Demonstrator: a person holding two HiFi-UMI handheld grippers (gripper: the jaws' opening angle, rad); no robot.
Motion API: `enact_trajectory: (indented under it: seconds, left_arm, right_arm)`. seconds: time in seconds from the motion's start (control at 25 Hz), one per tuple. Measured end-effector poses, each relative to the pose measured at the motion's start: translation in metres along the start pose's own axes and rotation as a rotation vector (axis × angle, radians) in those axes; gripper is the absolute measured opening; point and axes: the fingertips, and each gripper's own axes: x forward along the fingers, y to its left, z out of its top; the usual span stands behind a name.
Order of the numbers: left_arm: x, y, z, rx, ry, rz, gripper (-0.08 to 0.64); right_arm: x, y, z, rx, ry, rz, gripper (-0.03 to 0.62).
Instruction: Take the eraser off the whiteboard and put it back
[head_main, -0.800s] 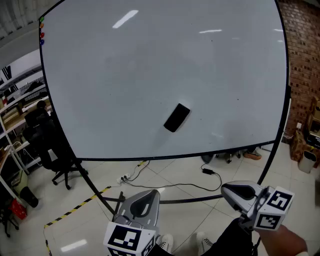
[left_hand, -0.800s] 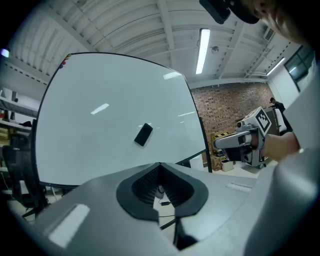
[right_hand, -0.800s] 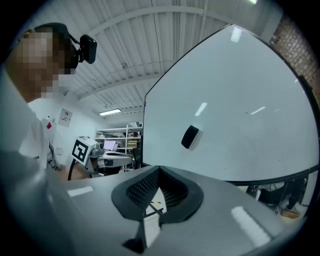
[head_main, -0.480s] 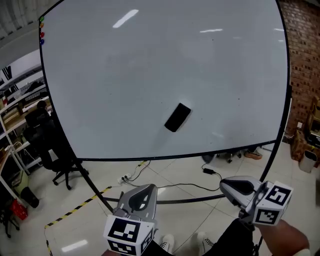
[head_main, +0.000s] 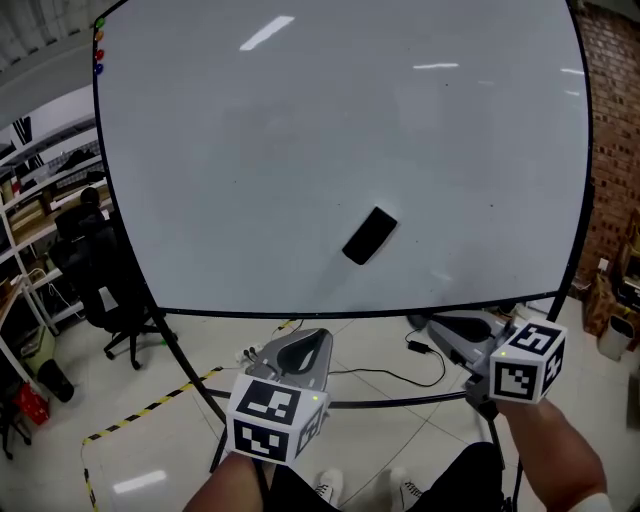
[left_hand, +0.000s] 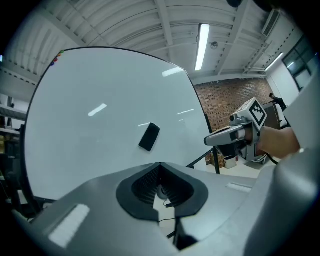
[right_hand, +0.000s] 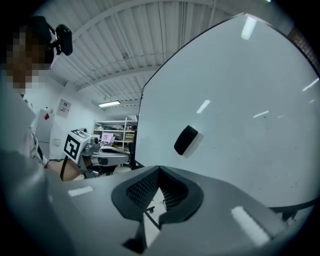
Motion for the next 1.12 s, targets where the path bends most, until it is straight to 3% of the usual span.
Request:
enact_trajectory:
  seconds: [0.36,0.72,0.88,0.96,1.12]
  left_arm:
    - [0.021,0.01,-0.014,-0.01,0.033,0.0,0.017]
    - [0.026,0.009,-0.014,0.018,0.022,-0.003,0.017]
    - [0.025,0.012,-0.017,0.002,0.023,0.002,0.017]
    - [0.024,0.014,-0.018,-0.021,0.02,0.006,0.017]
    - [0.023,0.014,-0.024,-0.029,0.03,0.006,0.017]
  right_arm:
    - [0.029,-0.019,-0.021,-0.022,0.077,-0.033,0.002]
    - [0.037,-0.019,-0.015,-0.081,0.076,-0.052,0.002]
    - [0.041,-0.02,-0.012,-0.22,0.092,-0.091,0.019]
    - [0.043,-0.023,-0.009,-0.351,0.102,-0.133,0.08]
    - [0.045,-0.025,0.003,-0.609,0.11,-0.198,0.08]
